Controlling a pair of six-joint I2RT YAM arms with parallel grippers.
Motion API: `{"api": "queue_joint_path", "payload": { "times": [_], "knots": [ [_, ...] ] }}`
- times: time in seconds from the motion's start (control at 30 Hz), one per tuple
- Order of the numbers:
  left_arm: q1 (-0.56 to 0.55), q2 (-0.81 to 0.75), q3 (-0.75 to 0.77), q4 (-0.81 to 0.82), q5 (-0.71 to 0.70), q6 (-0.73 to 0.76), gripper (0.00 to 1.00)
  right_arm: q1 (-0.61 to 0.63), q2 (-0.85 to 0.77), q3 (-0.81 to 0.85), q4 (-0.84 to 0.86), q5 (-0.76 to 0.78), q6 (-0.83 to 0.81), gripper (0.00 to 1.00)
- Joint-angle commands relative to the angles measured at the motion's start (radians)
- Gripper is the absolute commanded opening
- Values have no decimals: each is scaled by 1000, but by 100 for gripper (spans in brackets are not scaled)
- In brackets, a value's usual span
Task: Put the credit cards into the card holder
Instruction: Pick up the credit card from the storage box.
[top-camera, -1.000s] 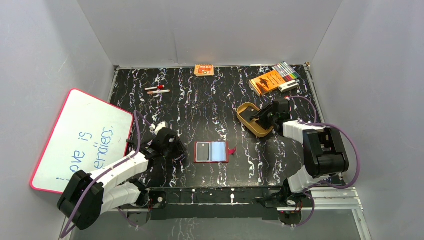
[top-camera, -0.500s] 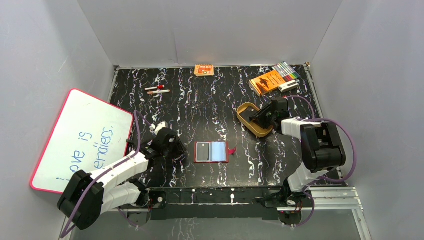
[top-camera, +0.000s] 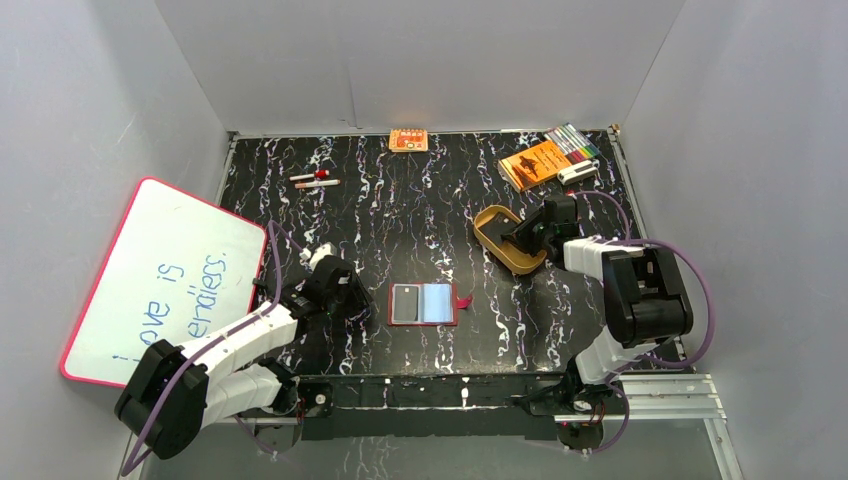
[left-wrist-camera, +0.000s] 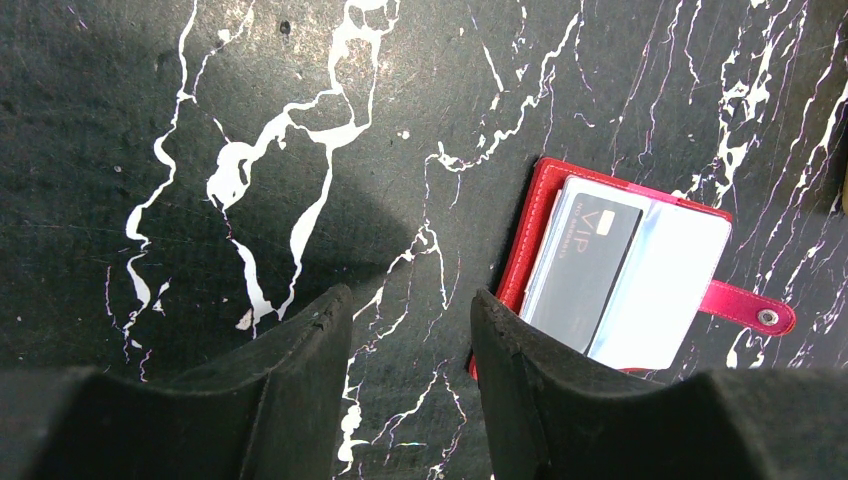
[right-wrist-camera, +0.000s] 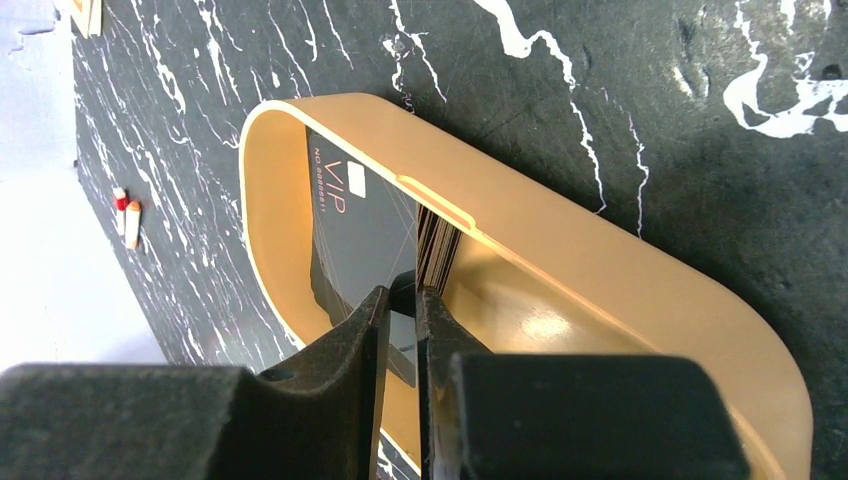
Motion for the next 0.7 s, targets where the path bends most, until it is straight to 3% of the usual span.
{"api": "queue_joint_path", "payload": {
  "times": [0.0,0.47,0.67],
  "knots": [
    [-4,-3,8,-4,0,4,45,-5,-44,-16,16,20,-15,21],
    [-4,1,8,-2,3,2,45,-11,-91,-35,6,32,-21,16],
    [-4,-1,7,0,3,-1,44,-12,-100,-28,9,29,-16,7]
  ]
}}
